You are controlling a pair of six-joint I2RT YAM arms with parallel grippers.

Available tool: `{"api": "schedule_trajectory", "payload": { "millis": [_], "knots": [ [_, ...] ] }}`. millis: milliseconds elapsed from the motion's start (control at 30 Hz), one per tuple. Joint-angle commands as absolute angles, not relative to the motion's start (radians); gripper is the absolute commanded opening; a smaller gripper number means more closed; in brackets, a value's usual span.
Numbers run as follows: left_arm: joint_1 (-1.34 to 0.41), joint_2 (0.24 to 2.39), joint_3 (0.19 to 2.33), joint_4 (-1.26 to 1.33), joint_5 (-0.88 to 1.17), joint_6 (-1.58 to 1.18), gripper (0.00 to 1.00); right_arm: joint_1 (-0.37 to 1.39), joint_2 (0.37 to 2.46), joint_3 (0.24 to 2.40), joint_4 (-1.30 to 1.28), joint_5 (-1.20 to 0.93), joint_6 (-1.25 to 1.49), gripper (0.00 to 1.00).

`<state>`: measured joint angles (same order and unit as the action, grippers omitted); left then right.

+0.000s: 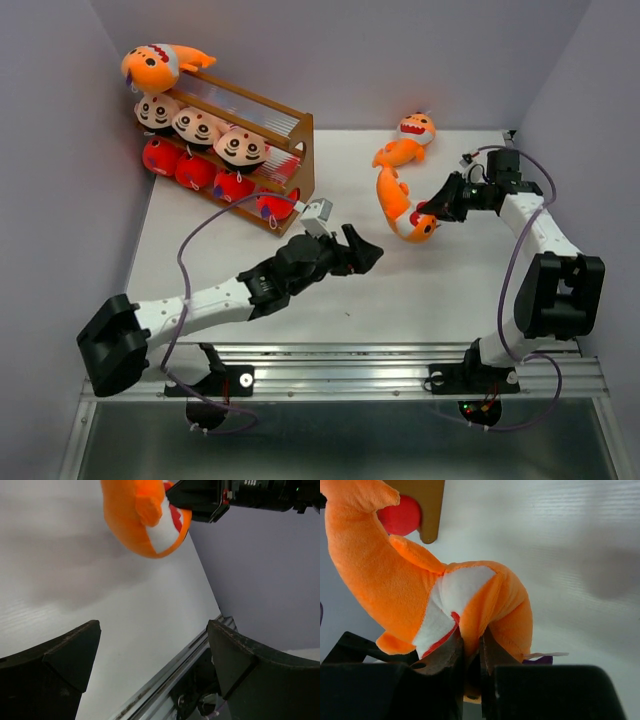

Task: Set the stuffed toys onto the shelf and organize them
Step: Grab a stuffed toy with the right arm, then pass the stuffed toy from the right arm to the left

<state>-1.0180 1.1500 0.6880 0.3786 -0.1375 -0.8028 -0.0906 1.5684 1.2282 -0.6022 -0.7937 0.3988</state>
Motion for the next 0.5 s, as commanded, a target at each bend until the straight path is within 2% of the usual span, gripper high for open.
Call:
{"api": "schedule_trajectory", "payload": {
  "millis": [0, 233, 467],
  "knots": [
    [-1.038, 1.316, 0.894, 0.555, -0.183, -0.746, 0.99, -0.092, 1.490, 1.168, -0.580, -0.933, 0.520, 0.01],
    [-1.054, 1.563, 1.077, 0.557, -0.124, -0.724, 0.99, -0.092, 1.404, 1.095, -0.508, -1.026, 0.597, 0.01],
    [-1.052, 1.606, 1.083, 0.537, -0.141, -0.727, 0.99, -0.092, 1.390, 1.104, -0.500, -1.060, 0.615, 0.01]
  ]
}}
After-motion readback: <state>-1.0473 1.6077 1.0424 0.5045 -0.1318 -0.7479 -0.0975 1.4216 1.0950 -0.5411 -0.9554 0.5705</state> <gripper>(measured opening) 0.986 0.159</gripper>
